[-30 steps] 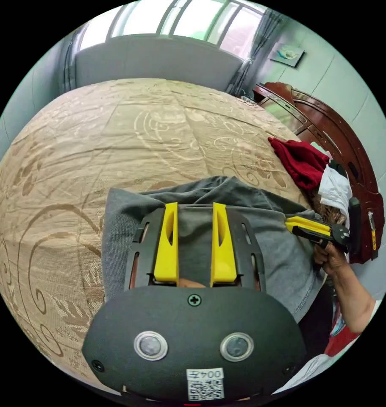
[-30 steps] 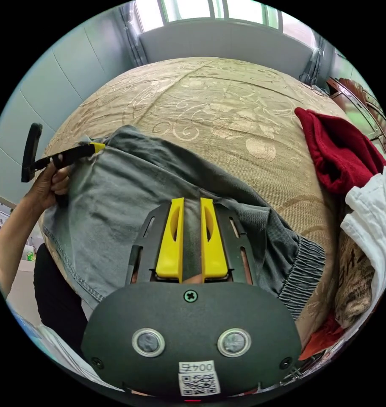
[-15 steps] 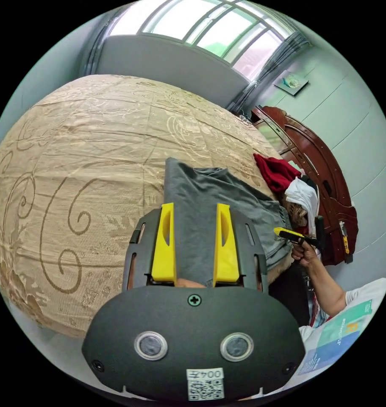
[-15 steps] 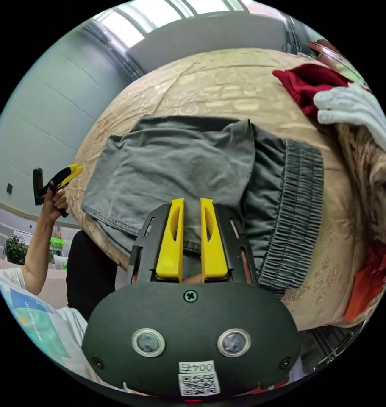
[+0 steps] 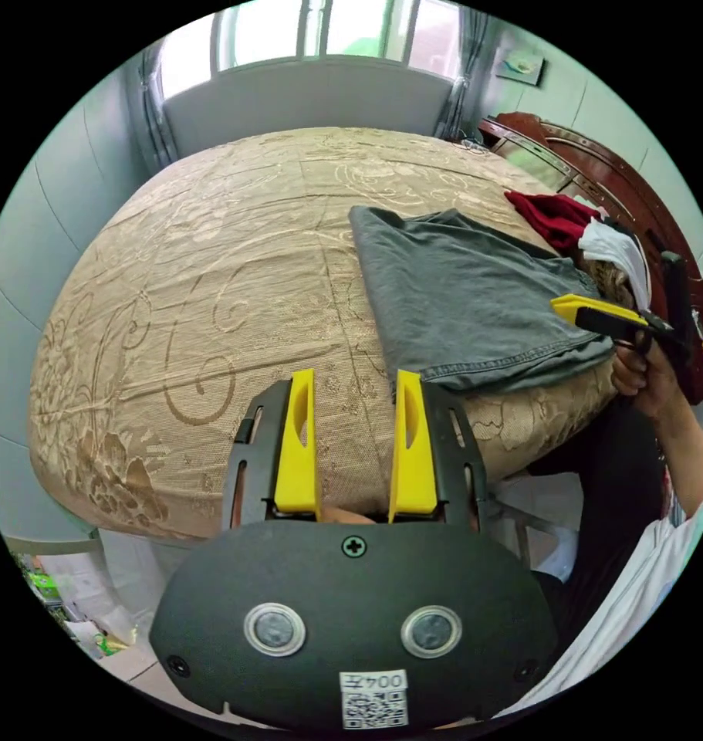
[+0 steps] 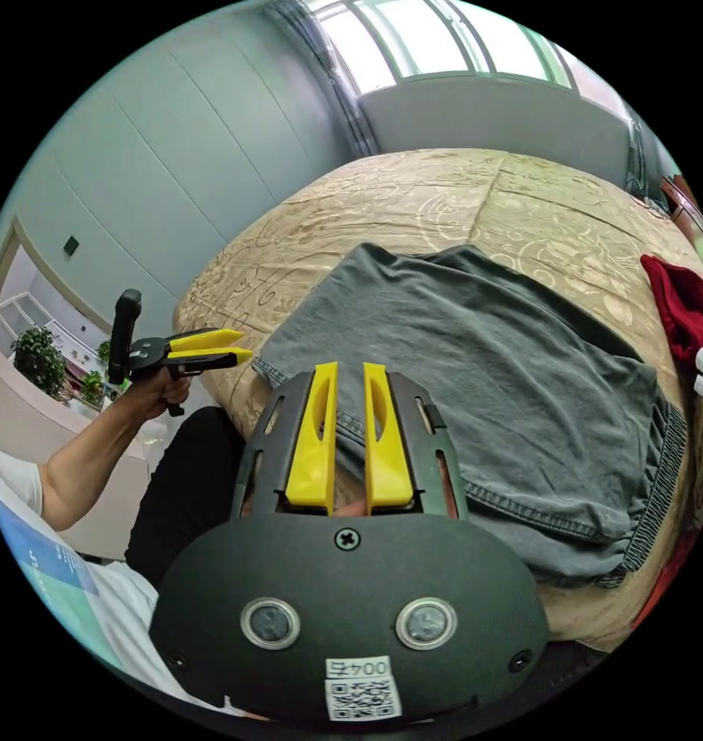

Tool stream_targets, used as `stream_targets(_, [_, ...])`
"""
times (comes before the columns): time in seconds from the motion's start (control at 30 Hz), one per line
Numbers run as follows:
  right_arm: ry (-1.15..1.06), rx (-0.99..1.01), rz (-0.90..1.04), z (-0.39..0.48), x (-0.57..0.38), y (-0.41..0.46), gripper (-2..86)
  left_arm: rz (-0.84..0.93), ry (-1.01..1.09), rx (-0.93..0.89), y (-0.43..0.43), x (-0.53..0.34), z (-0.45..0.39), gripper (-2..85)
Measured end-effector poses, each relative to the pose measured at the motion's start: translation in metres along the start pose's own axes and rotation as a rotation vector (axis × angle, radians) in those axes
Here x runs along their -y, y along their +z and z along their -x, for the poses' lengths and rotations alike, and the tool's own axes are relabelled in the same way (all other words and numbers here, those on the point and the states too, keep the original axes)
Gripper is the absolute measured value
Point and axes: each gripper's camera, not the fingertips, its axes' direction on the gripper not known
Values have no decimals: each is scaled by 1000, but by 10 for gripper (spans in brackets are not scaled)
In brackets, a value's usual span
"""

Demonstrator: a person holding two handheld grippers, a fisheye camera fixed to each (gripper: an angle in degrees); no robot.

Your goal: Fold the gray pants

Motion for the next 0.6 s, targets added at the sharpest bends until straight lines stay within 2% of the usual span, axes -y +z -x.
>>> stream_targets(0.07, [27,-34,21,-8,5,5,63,-34,23,9,1,4,-13,142])
stream_targets(0.13, [54,-94,89,-20,7,16,61,45,20,61,19,9,-18,143])
stream_targets(0.2, [81,-90,171,-36,2,31,55,82,-10,25,29,5,-11,145])
stream_targets(0.27, [102,-68,138,-40,2,23,50,77,-42,-21,25,0,-1,146])
stream_targets(0.37, [101,-39,52,-36,3,-2,61,46,-45,6,6,-5,3,138])
stream_targets(0.43, [84,-73,-8,-33,0,-19,62,-64,-62,-98,-16,-2,3,129])
stream_targets(0.5, [132,-133,67,-49,-5,-15,61,-88,-39,-125,-16,3,-5,126])
stream_targets(0.6, [196,-30,69,-73,-11,-19,54,113,18,-43,27,7,-18,130])
